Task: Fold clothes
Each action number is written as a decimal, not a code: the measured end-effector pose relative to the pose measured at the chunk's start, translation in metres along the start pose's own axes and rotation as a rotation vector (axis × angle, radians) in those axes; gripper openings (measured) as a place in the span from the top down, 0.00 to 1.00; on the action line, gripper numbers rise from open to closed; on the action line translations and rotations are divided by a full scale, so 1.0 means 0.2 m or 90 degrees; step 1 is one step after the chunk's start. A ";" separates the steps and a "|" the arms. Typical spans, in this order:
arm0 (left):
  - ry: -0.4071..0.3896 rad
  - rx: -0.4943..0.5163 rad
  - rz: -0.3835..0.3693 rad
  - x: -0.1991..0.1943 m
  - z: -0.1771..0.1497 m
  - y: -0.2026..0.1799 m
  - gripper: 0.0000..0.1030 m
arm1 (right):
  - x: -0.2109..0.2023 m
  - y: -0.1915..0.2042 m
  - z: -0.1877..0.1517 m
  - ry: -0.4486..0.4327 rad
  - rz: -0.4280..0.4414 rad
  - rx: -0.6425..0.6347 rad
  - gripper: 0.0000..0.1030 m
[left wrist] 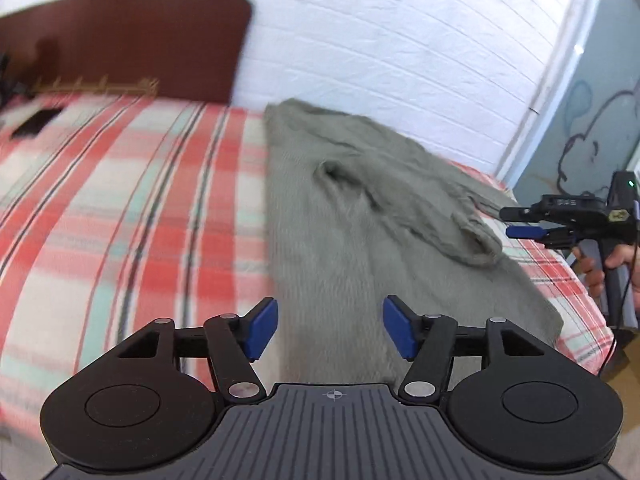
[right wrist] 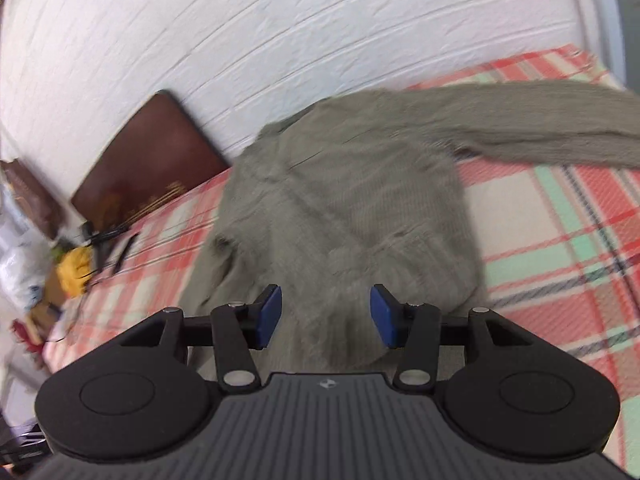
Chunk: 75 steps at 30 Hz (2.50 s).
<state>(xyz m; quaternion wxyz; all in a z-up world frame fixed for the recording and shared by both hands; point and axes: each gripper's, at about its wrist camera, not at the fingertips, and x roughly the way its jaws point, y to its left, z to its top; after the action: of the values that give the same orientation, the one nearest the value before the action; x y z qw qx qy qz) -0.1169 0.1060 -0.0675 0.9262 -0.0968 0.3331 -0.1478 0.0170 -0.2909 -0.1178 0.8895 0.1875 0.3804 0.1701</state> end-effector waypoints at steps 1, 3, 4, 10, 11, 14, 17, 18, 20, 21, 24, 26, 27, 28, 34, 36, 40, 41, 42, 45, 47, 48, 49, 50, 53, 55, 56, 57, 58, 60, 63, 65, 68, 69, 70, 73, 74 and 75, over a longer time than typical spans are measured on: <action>0.005 0.010 -0.009 0.04 0.02 -0.02 0.29 | 0.02 -0.01 0.01 -0.003 -0.023 -0.009 0.45; 0.023 0.032 -0.018 0.13 0.02 -0.06 0.29 | 0.04 -0.02 0.02 -0.012 -0.054 -0.031 0.45; 0.039 0.040 -0.014 0.18 0.01 -0.08 0.29 | 0.05 -0.03 0.02 -0.015 -0.063 -0.040 0.45; 0.096 0.086 0.004 0.33 -0.16 -0.07 0.29 | 0.11 -0.12 0.06 -0.005 -0.082 -0.046 0.42; 0.094 0.097 0.007 0.32 -0.17 -0.08 0.29 | 0.13 -0.12 0.06 -0.001 -0.083 -0.051 0.42; 0.101 0.090 0.009 0.30 -0.15 -0.09 0.28 | 0.18 -0.12 0.06 0.016 -0.087 -0.068 0.42; 0.095 0.054 -0.014 0.25 -0.07 -0.08 0.28 | 0.25 -0.12 0.06 0.048 -0.100 -0.077 0.46; 0.090 0.048 -0.025 0.22 -0.04 -0.07 0.28 | 0.26 -0.12 0.05 0.061 -0.099 -0.078 0.65; 0.078 0.055 -0.043 0.18 0.01 -0.09 0.26 | 0.27 -0.13 0.05 0.080 -0.090 -0.072 0.89; 0.073 0.066 -0.052 0.18 0.04 -0.11 0.26 | 0.24 -0.11 0.06 0.068 -0.079 -0.073 0.89; 0.059 0.109 -0.090 0.21 0.13 -0.19 0.25 | 0.12 -0.04 0.06 0.019 -0.038 -0.083 0.89; 0.045 0.129 -0.130 0.26 0.20 -0.25 0.24 | 0.05 0.01 0.07 -0.011 -0.006 -0.100 0.89; 0.038 0.139 -0.152 0.29 0.24 -0.29 0.24 | 0.02 0.05 0.06 -0.024 0.013 -0.118 0.89; 0.031 0.146 -0.169 0.32 0.27 -0.31 0.23 | -0.01 0.09 0.05 -0.036 0.035 -0.142 0.89; -0.006 0.175 -0.218 0.48 0.43 -0.44 0.17 | -0.15 0.24 0.02 -0.078 0.149 -0.230 0.89; -0.004 0.183 -0.239 0.51 0.47 -0.47 0.17 | -0.18 0.27 0.02 -0.082 0.172 -0.247 0.89; 0.003 0.165 -0.269 0.57 0.50 -0.51 0.18 | -0.18 0.29 0.03 -0.076 0.207 -0.254 0.87; 0.003 0.161 -0.275 0.58 0.50 -0.51 0.31 | -0.18 0.29 0.03 -0.072 0.219 -0.247 0.87; 0.005 0.156 -0.281 0.59 0.50 -0.51 0.44 | -0.18 0.29 0.03 -0.076 0.219 -0.241 0.86; -0.015 0.124 -0.272 0.56 0.47 -0.45 0.97 | -0.17 0.27 0.03 -0.085 0.221 -0.210 0.73; -0.045 0.101 -0.251 0.52 0.45 -0.39 0.97 | -0.18 0.24 0.04 -0.094 0.227 -0.177 0.60; -0.059 0.091 -0.238 0.47 0.44 -0.37 0.97 | -0.19 0.23 0.04 -0.101 0.235 -0.156 0.53; -0.074 0.081 -0.223 0.43 0.42 -0.34 0.97 | -0.19 0.21 0.04 -0.107 0.244 -0.135 0.50; -0.089 0.071 -0.207 0.39 0.40 -0.32 0.97 | -0.19 0.19 0.04 -0.109 0.250 -0.111 0.49; -0.128 0.042 -0.156 0.26 0.35 -0.26 0.97 | -0.12 0.16 0.06 -0.086 0.251 -0.053 0.48; -0.142 0.024 -0.111 0.21 0.30 -0.23 0.96 | -0.06 0.16 0.05 -0.067 0.234 -0.033 0.46; -0.155 0.016 -0.089 0.18 0.27 -0.23 0.96 | -0.03 0.17 0.05 -0.058 0.224 -0.028 0.46; -0.169 0.009 -0.067 0.15 0.24 -0.22 0.94 | -0.01 0.18 0.04 -0.049 0.215 -0.025 0.46; -0.182 0.004 -0.051 0.12 0.22 -0.22 0.93 | 0.03 0.19 0.04 -0.037 0.207 -0.024 0.46; -0.192 0.014 -0.049 0.08 0.19 -0.23 0.89 | 0.09 0.21 0.03 -0.010 0.197 -0.013 0.45; -0.200 0.044 -0.053 0.05 0.17 -0.26 0.86 | 0.21 0.22 0.04 0.028 0.185 0.027 0.39; -0.204 0.064 -0.058 0.05 0.17 -0.29 0.83 | 0.30 0.18 0.05 0.051 0.181 0.094 0.38; -0.206 0.071 -0.076 0.04 0.16 -0.31 0.81 | 0.46 0.09 0.05 0.086 0.176 0.209 0.38; -0.208 0.073 -0.079 0.04 0.16 -0.32 0.81 | 0.50 0.07 0.05 0.092 0.176 0.232 0.37; -0.211 0.076 -0.081 0.03 0.15 -0.33 0.79 | 0.54 0.05 0.05 0.097 0.178 0.252 0.37; -0.218 0.078 -0.088 0.02 0.16 -0.33 0.74 | 0.65 0.02 0.05 0.104 0.190 0.289 0.37; -0.220 0.077 -0.090 0.01 0.16 -0.33 0.73 | 0.68 0.02 0.05 0.110 0.192 0.298 0.37; -0.223 0.077 -0.090 0.01 0.17 -0.33 0.73 | 0.71 0.03 0.05 0.115 0.194 0.306 0.38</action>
<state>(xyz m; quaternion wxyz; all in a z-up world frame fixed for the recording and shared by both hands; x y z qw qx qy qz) -0.1075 0.0459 -0.0248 0.9614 -0.0880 0.1500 -0.2133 0.1163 -0.2246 -0.1964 0.7462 0.4318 0.4550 0.2228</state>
